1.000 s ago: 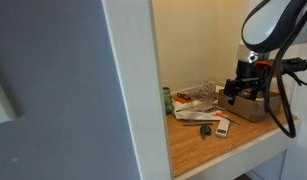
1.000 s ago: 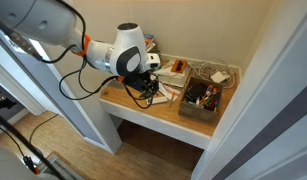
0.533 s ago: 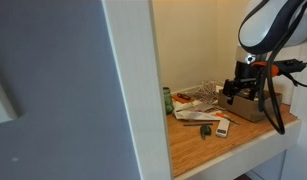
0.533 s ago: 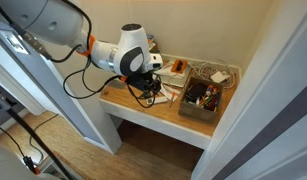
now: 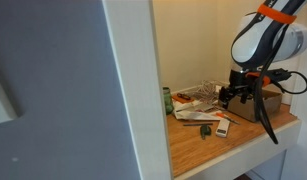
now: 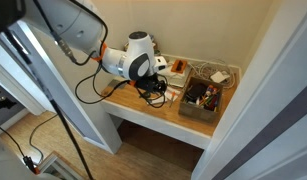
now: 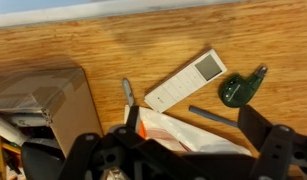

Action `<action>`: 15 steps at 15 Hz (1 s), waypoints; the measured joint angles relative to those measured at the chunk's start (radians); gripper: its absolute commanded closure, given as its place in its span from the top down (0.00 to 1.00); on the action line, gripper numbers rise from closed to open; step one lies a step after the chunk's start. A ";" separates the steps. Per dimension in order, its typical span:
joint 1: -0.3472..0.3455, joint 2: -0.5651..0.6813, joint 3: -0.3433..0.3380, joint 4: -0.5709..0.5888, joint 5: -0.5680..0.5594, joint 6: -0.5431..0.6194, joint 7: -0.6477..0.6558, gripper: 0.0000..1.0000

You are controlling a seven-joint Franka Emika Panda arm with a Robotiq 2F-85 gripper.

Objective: Put the marker in the box

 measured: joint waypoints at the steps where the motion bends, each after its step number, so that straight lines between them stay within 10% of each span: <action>1: -0.002 0.035 -0.004 0.023 0.000 0.015 -0.006 1.00; 5: -0.022 0.160 -0.007 0.121 0.000 0.037 -0.030 1.00; 15: -0.062 0.369 -0.015 0.329 0.006 0.044 -0.031 0.46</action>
